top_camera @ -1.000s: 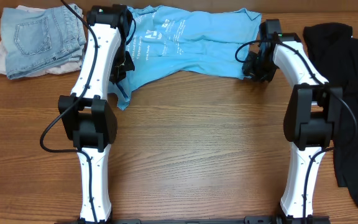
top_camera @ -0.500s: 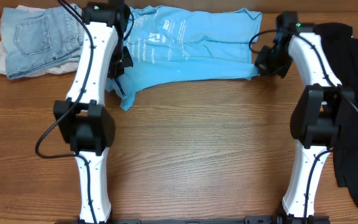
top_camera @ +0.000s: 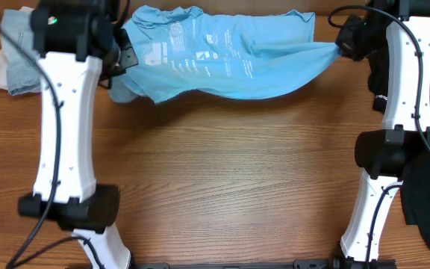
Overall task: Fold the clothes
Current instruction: 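Lift and pull the t-shirt toward the front with both grippers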
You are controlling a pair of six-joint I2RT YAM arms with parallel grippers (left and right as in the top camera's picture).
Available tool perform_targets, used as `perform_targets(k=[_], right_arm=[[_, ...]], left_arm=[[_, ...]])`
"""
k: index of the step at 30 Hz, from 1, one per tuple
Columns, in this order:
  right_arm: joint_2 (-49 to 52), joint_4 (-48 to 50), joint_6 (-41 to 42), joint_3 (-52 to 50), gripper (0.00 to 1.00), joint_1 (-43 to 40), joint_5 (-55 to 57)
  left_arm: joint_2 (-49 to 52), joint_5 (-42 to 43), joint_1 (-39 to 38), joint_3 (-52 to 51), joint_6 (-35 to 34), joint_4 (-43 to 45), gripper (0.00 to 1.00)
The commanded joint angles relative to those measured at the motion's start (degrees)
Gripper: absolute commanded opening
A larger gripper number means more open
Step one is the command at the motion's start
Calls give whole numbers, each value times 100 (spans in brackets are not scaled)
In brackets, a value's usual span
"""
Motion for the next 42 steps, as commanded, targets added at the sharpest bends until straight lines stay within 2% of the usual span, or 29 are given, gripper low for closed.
perform_targets(k=[1,9,14,19,26,30,33,42], right_arm=[[-245,-2,-125,144,4,-13,13],[-404,-4,-260,37,4,-13,-269],[-1062,-4,-280,-457,4,-13,37],[-1735,-4,-278,-1471,4,-13,509],[-2140,-4,-184,-3182,4,-22,850],[-2275,-4,179,-3598,4,-133,1213],[-2430,-4,125,-3799,4,-243,1248],[-3296,-4,160,-5195,4,-765,1604]], left_arm=[[-378,-81,35,92,111,-13,4],[-938,90,35,-31,302,-13,4],[-1558,149,35,-1027,339,-13,4],[-2044,179,35,-2070,177,-13,4],[-2076,236,35,-3233,179,-11,4],[-2076,-72,35,-3862,-223,-4,4],[-2076,-101,35,-4087,-393,-13,4],[-2087,157,39,-4151,-271,-15,4]])
